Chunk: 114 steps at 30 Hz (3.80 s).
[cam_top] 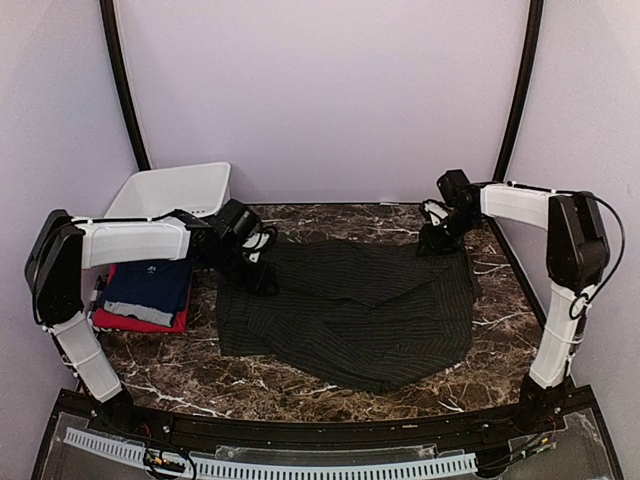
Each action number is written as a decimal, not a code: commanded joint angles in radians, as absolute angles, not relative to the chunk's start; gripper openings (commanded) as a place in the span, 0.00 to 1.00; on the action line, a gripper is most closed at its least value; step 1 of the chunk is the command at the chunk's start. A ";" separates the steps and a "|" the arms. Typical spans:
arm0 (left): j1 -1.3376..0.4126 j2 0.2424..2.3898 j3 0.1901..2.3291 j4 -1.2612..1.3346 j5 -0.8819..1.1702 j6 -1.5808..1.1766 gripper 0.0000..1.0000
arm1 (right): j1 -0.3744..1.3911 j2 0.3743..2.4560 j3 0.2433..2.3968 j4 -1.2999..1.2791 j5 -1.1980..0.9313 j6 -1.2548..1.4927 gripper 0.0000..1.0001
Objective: Fold and stack the mixed laundry pile
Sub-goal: Move the 1/3-folded shirt to the center of the board, then pick up the 1/3-folded shirt from the center of the board, then pass from the left arm to the right
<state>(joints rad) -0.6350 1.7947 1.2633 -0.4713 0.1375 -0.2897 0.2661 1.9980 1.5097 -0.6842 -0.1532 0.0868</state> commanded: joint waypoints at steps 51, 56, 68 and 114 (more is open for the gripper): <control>-0.570 1.600 1.087 -0.466 0.377 -0.232 0.48 | 0.506 1.458 1.230 -0.459 -0.772 0.110 0.73; -0.540 1.723 1.093 -0.442 0.379 -0.288 0.47 | 0.506 1.466 1.218 -0.449 -0.773 0.108 0.73; -0.578 1.739 1.078 -0.342 0.520 -0.268 0.15 | 0.505 1.481 1.221 -0.462 -0.762 0.093 0.72; -0.731 1.232 1.213 -0.493 0.124 -0.124 0.64 | 0.723 1.295 1.350 -0.358 -0.632 0.058 0.00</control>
<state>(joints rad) -0.7967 1.2118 1.2282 -0.4374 0.2848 0.0448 0.7841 1.3808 1.3422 -0.3267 -0.7925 0.0540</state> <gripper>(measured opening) 0.575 0.004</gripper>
